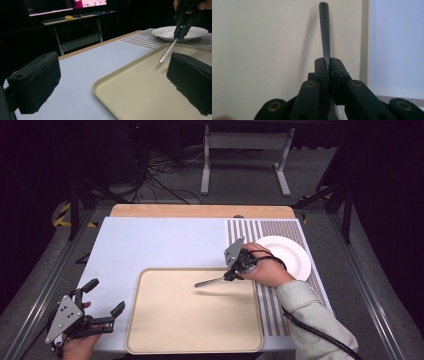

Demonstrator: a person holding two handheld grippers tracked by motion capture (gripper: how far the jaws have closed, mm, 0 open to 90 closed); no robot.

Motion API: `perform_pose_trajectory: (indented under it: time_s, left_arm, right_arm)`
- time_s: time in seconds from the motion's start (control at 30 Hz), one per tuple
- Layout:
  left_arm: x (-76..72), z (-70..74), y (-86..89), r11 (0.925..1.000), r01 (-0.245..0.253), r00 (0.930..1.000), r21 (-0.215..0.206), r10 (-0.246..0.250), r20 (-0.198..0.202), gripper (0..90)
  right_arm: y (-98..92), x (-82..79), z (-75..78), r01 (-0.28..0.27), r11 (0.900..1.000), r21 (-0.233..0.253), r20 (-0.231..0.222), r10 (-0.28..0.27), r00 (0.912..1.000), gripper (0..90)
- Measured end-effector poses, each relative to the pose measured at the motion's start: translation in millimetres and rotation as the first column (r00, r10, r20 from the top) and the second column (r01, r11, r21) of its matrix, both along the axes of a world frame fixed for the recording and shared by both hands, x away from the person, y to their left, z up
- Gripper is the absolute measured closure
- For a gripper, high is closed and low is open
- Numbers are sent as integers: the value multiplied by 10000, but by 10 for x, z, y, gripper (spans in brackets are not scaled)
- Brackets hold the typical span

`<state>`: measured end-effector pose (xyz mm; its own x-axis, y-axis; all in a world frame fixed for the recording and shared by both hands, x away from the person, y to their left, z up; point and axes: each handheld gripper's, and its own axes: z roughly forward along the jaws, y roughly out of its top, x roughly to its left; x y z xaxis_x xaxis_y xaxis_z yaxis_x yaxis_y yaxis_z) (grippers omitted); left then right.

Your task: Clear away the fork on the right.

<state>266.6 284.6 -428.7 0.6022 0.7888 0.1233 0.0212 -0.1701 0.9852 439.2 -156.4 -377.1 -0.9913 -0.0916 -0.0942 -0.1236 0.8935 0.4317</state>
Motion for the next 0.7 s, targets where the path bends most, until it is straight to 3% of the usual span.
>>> perform_pose_trajectory:
  time_s: [0.7]
  left_arm:
    - [3,-5,0,10000,-7,10000,-15,7,16,2]
  right_arm:
    - [44,64,-244,-196,9990,-403,-280,185,9994,853]
